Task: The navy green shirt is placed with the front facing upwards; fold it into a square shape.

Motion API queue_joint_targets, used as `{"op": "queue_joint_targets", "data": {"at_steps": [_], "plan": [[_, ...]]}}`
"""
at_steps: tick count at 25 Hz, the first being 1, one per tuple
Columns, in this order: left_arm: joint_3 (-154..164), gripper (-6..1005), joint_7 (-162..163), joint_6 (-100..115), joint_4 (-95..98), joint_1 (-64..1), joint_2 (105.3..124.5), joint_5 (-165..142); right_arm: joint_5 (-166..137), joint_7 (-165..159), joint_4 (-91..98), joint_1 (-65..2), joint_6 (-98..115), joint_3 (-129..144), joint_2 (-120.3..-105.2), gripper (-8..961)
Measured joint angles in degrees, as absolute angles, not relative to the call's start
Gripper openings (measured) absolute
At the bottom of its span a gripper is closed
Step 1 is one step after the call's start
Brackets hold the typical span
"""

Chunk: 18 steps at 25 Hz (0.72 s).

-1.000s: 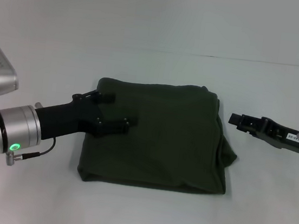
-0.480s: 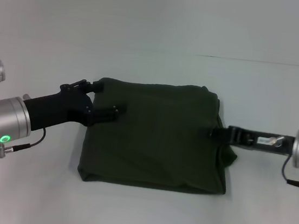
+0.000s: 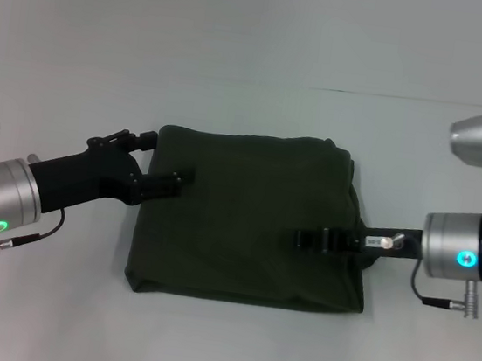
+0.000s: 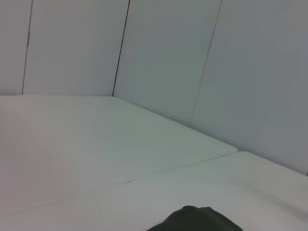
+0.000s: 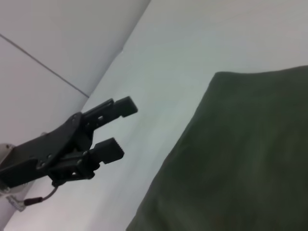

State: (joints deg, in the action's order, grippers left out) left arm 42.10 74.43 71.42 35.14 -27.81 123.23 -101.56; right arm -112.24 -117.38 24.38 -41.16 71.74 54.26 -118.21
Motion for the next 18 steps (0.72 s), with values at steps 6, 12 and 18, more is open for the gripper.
{"op": "queue_joint_targets", "data": {"at_steps": [6,12,18], "plan": [[42.1,937,74.3,71.4,34.8,-27.8,123.32,-101.6,-112.2,-117.9,23.4,-42.5,64.7,59.1,-119.4,1],[42.2,936,74.3,71.5,34.7,-27.8,123.4,-101.7,-112.0,-117.3,22.2,-42.9,60.9,61.1,-119.61,2],[42.1,936,74.5,71.5,34.6,-27.7,123.4,-101.8,-107.8,-110.1,22.9,-41.3,64.1,58.1,-119.22,3]]}}
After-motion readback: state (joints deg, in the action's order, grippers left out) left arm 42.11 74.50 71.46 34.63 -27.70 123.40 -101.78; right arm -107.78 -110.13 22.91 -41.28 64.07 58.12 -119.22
